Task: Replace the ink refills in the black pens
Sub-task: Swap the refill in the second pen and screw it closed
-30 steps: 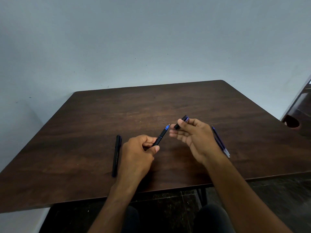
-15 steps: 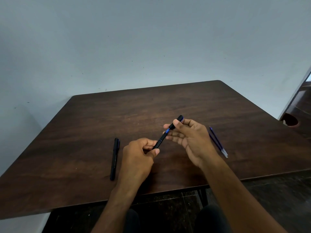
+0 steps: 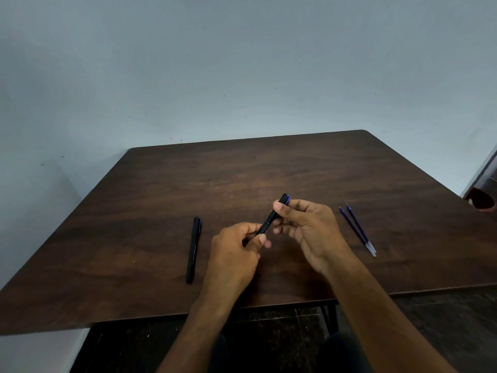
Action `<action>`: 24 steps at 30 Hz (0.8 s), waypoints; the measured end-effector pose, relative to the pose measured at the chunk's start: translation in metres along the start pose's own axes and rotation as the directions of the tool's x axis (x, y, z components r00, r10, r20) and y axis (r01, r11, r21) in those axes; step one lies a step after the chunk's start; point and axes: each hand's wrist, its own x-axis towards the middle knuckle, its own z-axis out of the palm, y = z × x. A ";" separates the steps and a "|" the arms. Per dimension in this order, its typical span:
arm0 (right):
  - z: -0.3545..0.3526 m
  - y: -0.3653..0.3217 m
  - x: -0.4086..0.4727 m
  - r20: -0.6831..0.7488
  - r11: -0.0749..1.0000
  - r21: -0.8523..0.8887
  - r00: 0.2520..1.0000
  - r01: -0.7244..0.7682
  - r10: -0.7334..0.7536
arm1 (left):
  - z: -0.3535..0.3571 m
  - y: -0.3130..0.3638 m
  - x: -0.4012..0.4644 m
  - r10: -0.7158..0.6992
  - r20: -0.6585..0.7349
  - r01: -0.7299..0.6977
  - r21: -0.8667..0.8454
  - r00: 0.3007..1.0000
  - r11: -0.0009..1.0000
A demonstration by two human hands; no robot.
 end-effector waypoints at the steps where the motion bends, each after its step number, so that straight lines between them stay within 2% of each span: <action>1: 0.001 0.001 0.000 0.004 1.000 -0.002 1.000 -0.002 0.002 | 0.000 0.001 -0.001 0.017 -0.011 -0.017 -0.003 1.000 1.000; 4: 0.003 0.003 0.001 0.007 1.000 -0.025 1.000 0.003 -0.003 | 0.002 0.000 -0.002 0.055 -0.048 -0.055 -0.006 0.997 0.998; 16: 0.009 0.011 0.003 -0.027 0.987 -0.132 0.995 0.091 -0.095 | 0.013 -0.006 -0.001 0.053 -0.179 -0.056 -0.012 0.982 0.998; 24: 0.020 0.021 0.001 -0.006 0.992 -0.117 0.999 0.051 -0.052 | 0.007 -0.009 -0.005 0.003 -0.208 -0.014 -0.051 0.978 0.999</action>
